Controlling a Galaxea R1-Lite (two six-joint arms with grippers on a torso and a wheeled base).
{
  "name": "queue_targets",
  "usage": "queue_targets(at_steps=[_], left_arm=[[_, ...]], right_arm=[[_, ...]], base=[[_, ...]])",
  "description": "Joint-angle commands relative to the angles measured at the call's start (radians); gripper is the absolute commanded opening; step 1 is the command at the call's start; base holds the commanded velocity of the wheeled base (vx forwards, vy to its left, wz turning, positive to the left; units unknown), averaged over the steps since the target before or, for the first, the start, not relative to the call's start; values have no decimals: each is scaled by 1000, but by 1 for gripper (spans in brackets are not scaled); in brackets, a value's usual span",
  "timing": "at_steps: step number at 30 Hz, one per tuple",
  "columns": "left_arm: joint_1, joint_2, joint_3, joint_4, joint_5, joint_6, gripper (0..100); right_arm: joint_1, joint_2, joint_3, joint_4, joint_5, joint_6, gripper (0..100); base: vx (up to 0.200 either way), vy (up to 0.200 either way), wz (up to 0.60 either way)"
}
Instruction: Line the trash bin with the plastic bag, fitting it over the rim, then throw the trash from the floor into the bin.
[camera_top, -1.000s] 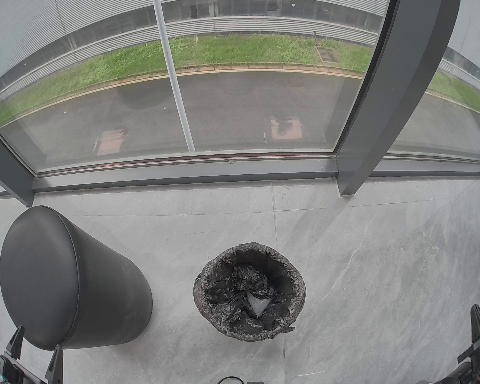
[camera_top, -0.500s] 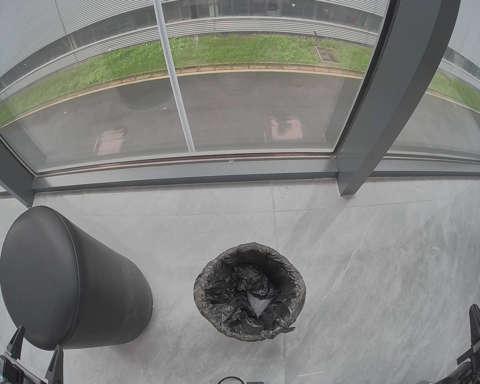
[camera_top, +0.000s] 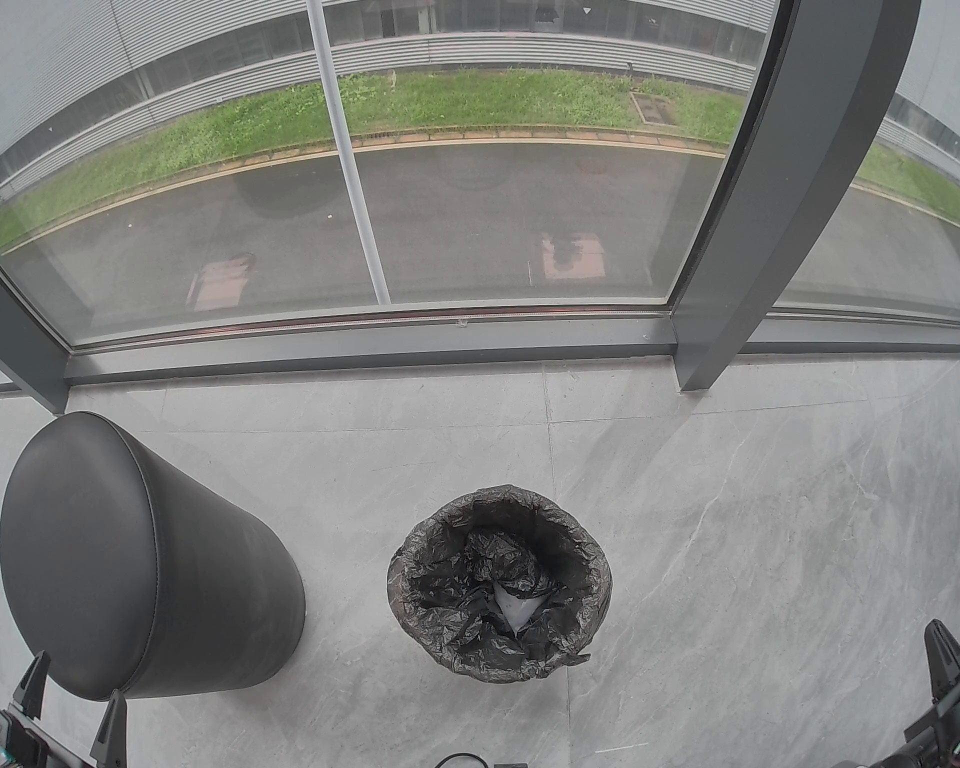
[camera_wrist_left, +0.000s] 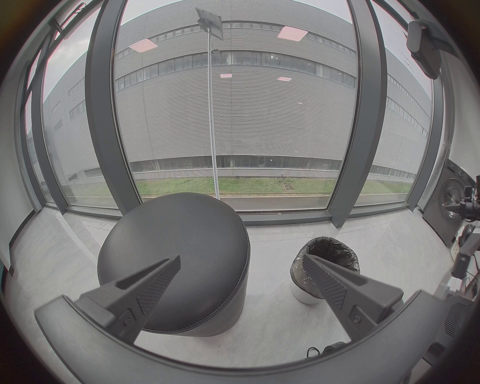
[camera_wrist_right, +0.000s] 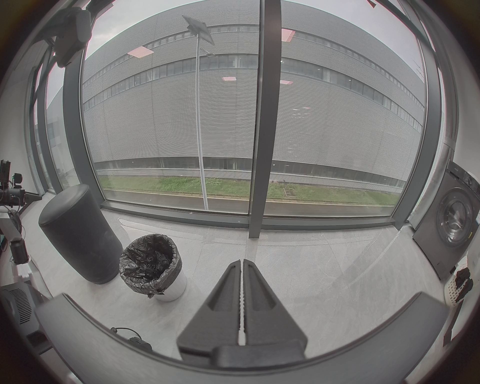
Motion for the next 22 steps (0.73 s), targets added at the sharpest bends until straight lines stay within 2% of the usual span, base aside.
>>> queue_targets(at_steps=[1, 5, 22], left_arm=[[0, -16, 16, 0, 0, 0, 100], [0, -16, 16, 0, 0, 0, 100], [0, -16, 16, 0, 0, 0, 100]], right_arm=[[0, -11, 16, 9, 4, 1, 0], [2, -11, 18, 10, -20, 67, 0], [2, -11, 18, 10, -20, 66, 0]], base=[[0, 0, 0], [0, 0, 0], [0, 0, 0]])
